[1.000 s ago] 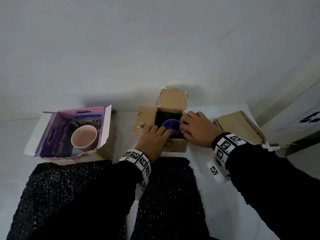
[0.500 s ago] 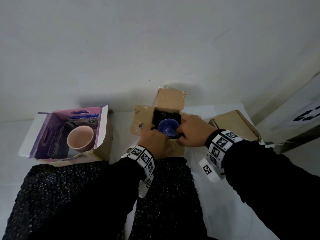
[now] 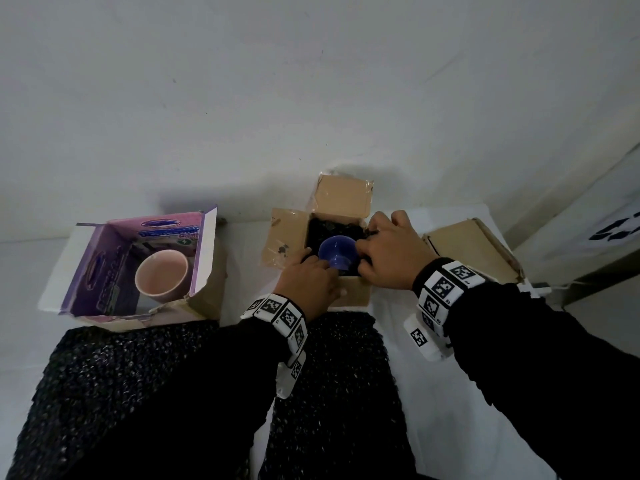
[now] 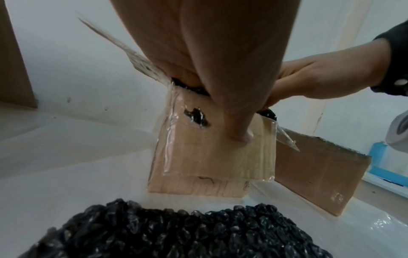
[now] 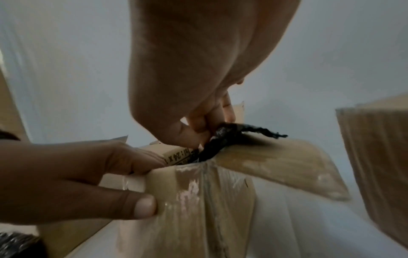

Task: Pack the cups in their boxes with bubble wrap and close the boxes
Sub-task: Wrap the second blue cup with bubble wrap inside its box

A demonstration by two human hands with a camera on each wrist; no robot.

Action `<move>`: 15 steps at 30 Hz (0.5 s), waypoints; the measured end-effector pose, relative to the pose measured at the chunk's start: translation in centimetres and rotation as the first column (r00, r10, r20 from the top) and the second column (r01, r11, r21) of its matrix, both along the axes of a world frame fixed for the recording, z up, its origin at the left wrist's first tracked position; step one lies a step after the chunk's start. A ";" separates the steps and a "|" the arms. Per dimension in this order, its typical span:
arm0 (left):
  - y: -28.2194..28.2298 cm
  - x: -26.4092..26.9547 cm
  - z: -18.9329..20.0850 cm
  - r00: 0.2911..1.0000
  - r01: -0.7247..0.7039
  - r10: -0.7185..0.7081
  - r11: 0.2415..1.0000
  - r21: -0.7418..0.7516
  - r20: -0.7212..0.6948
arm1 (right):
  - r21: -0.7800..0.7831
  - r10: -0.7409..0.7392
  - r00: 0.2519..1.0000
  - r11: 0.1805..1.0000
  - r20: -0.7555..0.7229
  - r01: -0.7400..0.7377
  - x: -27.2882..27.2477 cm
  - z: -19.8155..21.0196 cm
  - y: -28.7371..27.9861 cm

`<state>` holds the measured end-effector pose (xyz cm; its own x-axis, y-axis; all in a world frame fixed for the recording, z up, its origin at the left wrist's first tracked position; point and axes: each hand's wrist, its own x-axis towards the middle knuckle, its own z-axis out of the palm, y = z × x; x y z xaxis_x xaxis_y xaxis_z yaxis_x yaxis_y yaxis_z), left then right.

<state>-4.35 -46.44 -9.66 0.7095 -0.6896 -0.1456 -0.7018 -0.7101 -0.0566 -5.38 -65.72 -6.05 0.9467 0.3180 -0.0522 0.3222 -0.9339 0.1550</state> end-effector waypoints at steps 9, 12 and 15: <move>0.4 0.1 -0.2 1.000 0.008 -0.007 0.995 -0.102 0.016 | -0.069 -0.047 0.996 0.997 -0.074 0.042 -0.2 -0.6 0.7; 1.5 0.0 0.0 0.987 -0.053 0.085 0.973 -0.224 0.138 | 0.058 -0.052 0.998 0.997 -0.041 0.054 -0.3 -0.9 0.8; 2.7 0.5 0.7 0.962 -0.151 0.206 0.949 -0.276 0.182 | 0.265 -0.113 0.992 0.959 0.051 0.096 -0.3 -1.2 0.5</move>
